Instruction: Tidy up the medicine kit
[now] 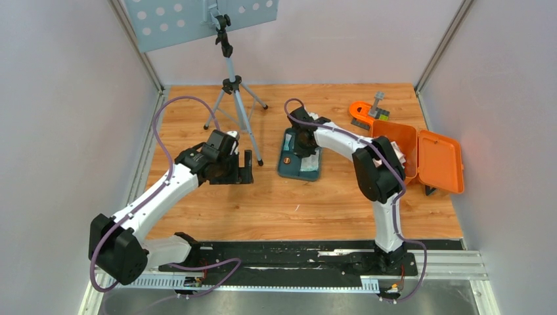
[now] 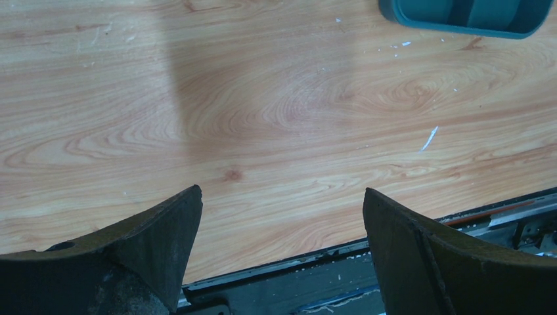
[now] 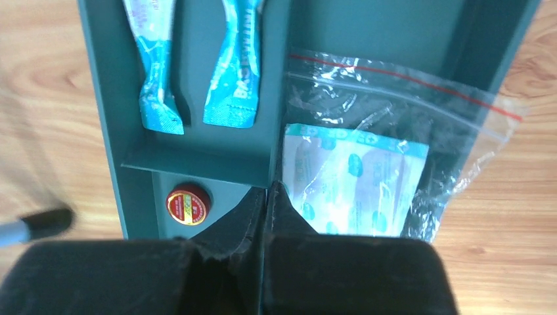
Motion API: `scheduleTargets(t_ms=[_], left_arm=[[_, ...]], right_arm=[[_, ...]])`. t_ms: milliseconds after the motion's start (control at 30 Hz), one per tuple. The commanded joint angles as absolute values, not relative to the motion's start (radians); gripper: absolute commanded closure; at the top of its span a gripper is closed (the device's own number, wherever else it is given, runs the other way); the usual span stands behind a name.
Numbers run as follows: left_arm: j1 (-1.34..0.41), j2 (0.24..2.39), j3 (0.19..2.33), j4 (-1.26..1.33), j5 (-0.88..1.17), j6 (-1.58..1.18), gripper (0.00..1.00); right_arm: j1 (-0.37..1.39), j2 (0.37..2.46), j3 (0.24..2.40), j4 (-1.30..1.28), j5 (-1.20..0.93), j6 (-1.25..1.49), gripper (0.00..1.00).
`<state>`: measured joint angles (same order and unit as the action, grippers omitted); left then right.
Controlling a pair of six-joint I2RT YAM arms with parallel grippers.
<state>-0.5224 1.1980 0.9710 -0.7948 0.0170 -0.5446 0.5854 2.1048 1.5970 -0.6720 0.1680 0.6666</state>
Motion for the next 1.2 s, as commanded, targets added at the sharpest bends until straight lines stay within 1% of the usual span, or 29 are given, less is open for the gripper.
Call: scheduleTargets(t_ms=[0,233,467,733,1167], left_arm=[[-0.518,1.167,0.975,-0.789,0.003,-0.547,0.0],[-0.518,1.169,0.974,-0.787,0.003,-0.546,0.0],[-0.518,1.167,0.974,-0.784,0.003,-0.545,0.0],[-0.518,1.17,0.972,-0.778,0.003,-0.546,0.0],[-0.518,1.198,0.972,-0.767,0.009,-0.544,0.0]], right_arm=[[0.597,1.963,1.524,-0.634,0.178,0.458,1.0],[0.597,1.813,1.429,-0.62,0.115,0.304,1.0],[0.595,1.713,1.422,-0.675,0.116,0.235,1.0],[0.598,1.725,1.395,-0.686,0.082,0.257,1.0],[0.662,1.718,1.215,-0.619,0.072,0.366,1.0]])
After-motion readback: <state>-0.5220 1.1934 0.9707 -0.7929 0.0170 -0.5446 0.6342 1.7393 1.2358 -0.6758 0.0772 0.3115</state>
